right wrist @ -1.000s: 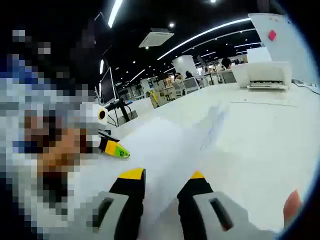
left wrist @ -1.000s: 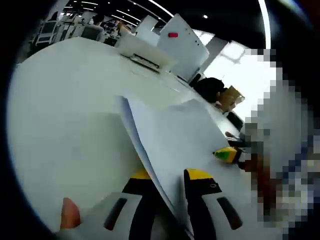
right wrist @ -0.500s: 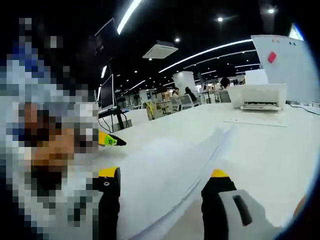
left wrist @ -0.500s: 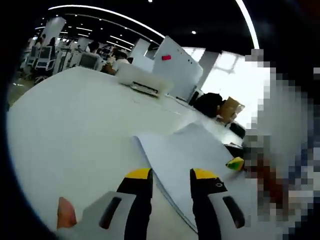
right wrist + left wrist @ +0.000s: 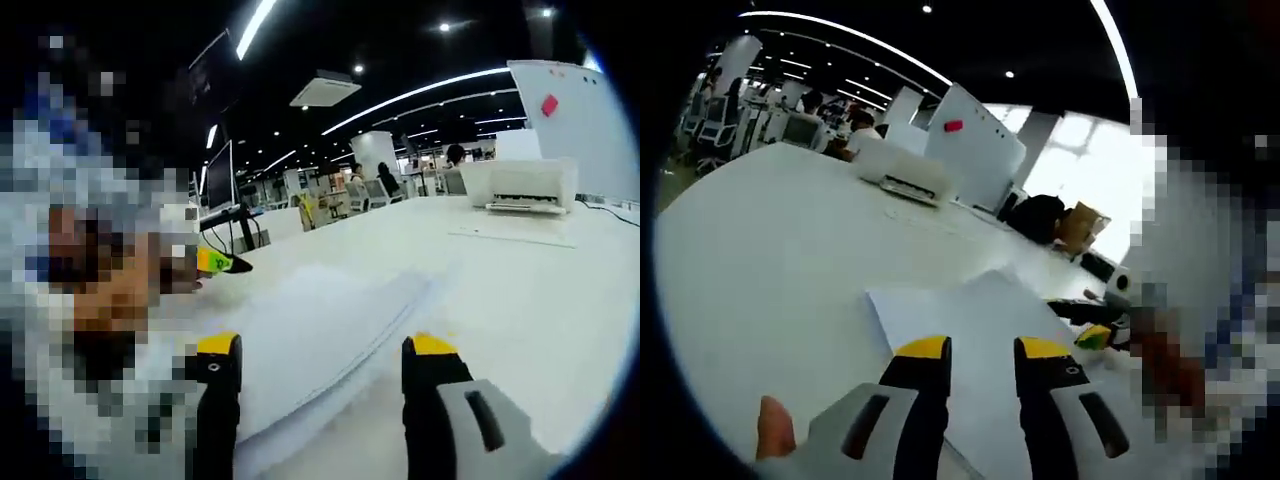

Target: Organize the stack of printing papers by aligning and flattening the scattered papers on the table

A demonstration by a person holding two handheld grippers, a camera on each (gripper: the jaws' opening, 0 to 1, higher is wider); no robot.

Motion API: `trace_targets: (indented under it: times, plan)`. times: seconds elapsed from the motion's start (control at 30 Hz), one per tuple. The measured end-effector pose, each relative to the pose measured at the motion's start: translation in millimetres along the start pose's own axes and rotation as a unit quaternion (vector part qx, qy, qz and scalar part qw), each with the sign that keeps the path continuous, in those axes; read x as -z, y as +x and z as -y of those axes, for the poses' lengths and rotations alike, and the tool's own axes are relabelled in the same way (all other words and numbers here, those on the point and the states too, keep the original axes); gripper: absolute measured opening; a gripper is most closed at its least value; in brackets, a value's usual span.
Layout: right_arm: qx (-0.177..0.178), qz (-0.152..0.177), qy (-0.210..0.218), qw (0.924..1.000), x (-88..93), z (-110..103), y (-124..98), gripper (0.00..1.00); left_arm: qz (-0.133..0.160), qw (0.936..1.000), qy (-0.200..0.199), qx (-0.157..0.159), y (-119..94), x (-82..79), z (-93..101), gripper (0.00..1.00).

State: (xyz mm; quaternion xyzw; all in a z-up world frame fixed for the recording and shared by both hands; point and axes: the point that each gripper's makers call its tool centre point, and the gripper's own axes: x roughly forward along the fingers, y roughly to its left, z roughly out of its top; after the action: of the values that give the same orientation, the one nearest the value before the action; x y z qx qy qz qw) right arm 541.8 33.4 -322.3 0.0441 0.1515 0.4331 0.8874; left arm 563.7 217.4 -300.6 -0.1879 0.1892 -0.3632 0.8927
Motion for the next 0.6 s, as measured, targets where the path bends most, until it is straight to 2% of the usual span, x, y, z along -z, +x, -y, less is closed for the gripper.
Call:
trace_targets:
  times: [0.07,0.1,0.23,0.33,0.4,0.47,0.5,0.53,0.6]
  plan:
    - [0.033,0.010,-0.011,0.9994,-6.2,18.8,-12.4,0.67,0.003,1.0000,0.001,0.000,-1.0,-2.0,0.3,0.29]
    - [0.040,0.018,-0.001,0.9991,-9.0,23.1,-17.7,0.66,0.004,1.0000,0.002,-0.001,-1.5,-3.1,0.1,0.29]
    - [0.035,0.028,0.006,0.9990,-12.3,17.1,-28.2,0.66,0.014,0.9999,0.001,0.005,-3.3,-6.6,5.2,0.29]
    - [0.031,0.033,-0.022,0.9987,-17.2,9.4,-29.0,0.63,0.019,0.9997,0.001,0.016,-3.1,-7.8,12.0,0.29]
    - [0.018,0.068,-0.049,0.9963,-30.4,-0.8,-31.6,0.60,0.039,0.9986,0.007,0.034,-4.8,-13.7,21.5,0.29]
    - [0.001,0.137,-0.082,0.9872,-50.1,-18.3,-39.9,0.57,0.074,0.9949,0.007,0.068,-12.1,-23.6,37.4,0.29]
    - [0.002,0.150,-0.089,0.9847,-53.5,-21.9,-43.1,0.57,0.083,0.9937,0.009,0.074,-15.0,-26.4,41.1,0.29]
    - [0.000,0.178,-0.107,0.9782,-60.6,-30.5,-49.5,0.56,0.109,0.9903,0.021,0.084,-23.0,-32.5,49.0,0.30]
    - [-0.005,0.213,-0.123,0.9691,-67.3,-44.9,-57.9,0.55,0.138,0.9855,0.035,0.092,-36.8,-37.8,61.8,0.34]
